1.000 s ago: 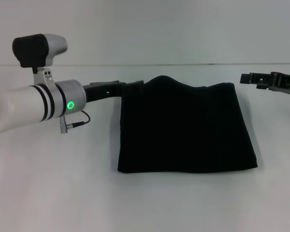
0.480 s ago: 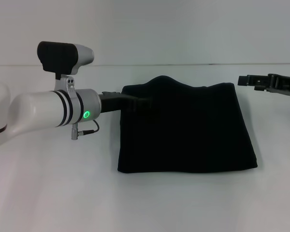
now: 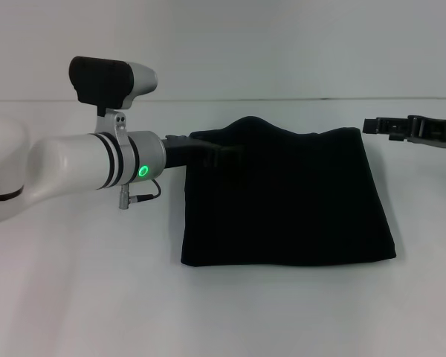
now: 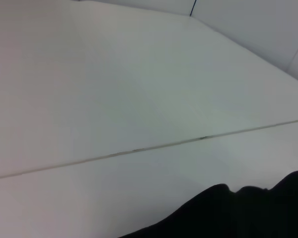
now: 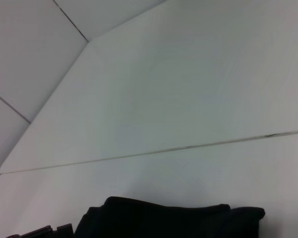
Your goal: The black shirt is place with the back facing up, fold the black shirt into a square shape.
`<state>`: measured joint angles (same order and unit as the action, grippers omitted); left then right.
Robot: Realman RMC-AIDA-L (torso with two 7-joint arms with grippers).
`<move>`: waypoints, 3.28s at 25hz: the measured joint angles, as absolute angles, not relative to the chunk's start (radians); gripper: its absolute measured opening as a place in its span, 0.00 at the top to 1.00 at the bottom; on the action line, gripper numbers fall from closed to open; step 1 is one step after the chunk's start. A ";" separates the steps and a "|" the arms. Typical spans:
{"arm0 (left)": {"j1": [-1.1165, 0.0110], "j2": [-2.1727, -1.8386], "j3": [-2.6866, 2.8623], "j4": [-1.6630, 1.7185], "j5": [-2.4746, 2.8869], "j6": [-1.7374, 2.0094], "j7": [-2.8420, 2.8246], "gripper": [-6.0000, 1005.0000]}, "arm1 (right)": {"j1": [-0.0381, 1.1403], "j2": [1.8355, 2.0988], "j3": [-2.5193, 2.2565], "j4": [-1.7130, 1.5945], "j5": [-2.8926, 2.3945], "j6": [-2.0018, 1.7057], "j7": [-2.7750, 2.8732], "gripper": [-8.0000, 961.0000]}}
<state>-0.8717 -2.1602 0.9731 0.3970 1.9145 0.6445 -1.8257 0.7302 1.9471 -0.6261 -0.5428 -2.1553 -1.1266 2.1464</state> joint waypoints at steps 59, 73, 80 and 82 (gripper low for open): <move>-0.877 -2.163 1.032 0.405 1.907 0.550 -1.831 0.94 | 0.721 1.950 -0.736 -0.433 -2.181 -1.088 2.149 0.87; -0.873 -2.162 1.029 0.405 1.907 0.524 -1.831 0.94 | 0.698 1.946 -0.697 -0.459 -2.173 -1.082 2.141 0.83; -0.877 -2.159 1.029 0.406 1.909 0.503 -1.828 0.94 | 0.671 1.941 -0.657 -0.498 -2.172 -1.137 2.138 0.52; -0.876 -2.159 1.029 0.406 1.911 0.499 -1.827 0.94 | 0.662 1.944 -0.643 -0.512 -2.171 -1.151 2.129 0.38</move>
